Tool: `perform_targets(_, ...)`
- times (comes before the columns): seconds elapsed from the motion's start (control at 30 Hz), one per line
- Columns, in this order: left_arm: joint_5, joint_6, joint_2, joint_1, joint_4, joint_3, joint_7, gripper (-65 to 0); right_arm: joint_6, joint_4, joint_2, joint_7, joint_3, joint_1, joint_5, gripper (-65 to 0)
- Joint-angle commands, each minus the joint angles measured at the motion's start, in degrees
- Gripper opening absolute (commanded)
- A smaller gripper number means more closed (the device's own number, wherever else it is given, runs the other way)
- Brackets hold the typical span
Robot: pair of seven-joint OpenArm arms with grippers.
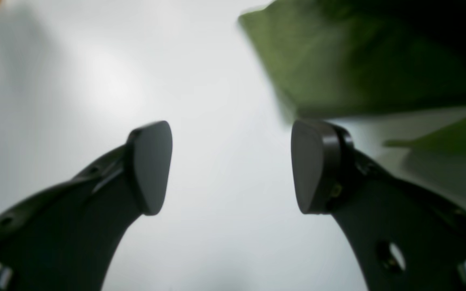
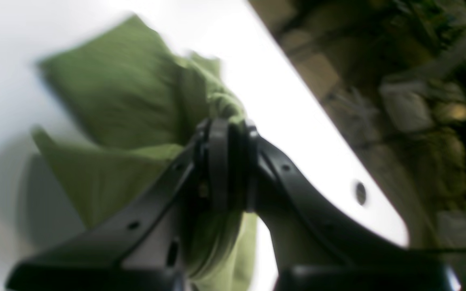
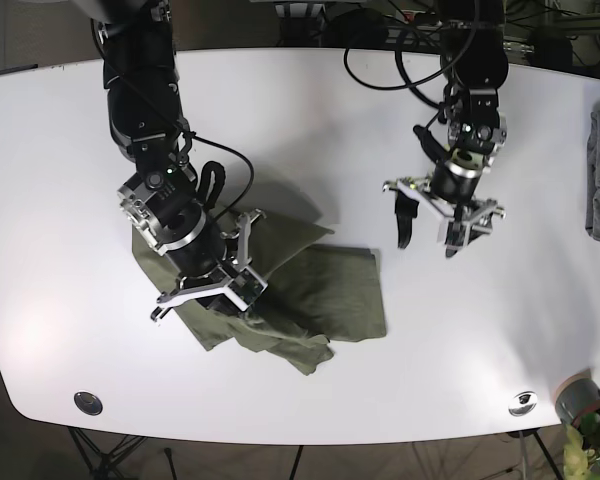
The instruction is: Fold the T-shirt properly
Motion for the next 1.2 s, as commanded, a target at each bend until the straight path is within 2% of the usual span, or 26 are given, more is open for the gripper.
perform_targets(0.0,-0.57,-0.04,-0.22,-5.23,-1.84,2.29,2.07,-21.5,1.07,0.93,-0.41,1.46,1.45,1.85,0.47,-62.8)
perform_targets(0.27,-0.66,-0.04,0.14,-15.43,-17.49,7.57,2.42,-21.5,1.43,0.75,-1.38,1.46,2.06,2.47,0.47,-62.6)
perform_targets(0.4,-0.92,0.22,0.66,-20.35,-26.63,7.66,-2.15,-21.5,1.34,0.66,-1.46,1.46,2.15,2.29,0.21,-62.6)
perform_targets(0.53,-0.92,0.31,2.33,-24.84,-35.51,7.22,-6.54,-21.5,1.25,0.40,-1.38,1.46,2.24,2.29,0.12,-62.6)
perform_targets(0.87,-1.18,0.31,2.77,-37.67,-57.40,6.95,-13.05,-21.5,1.43,-0.74,-1.55,1.37,5.05,2.20,0.47,-62.6)
perform_targets(1.07,-3.21,0.31,4.09,-42.77,-66.37,1.59,-14.10,-21.5,1.43,-0.74,-1.55,1.37,5.14,2.12,0.47,-62.6)
perform_targets(1.17,-3.12,0.31,4.18,-45.32,-69.80,1.68,-15.42,-21.5,1.43,-0.74,-1.64,1.37,5.14,2.12,0.47,-62.6)
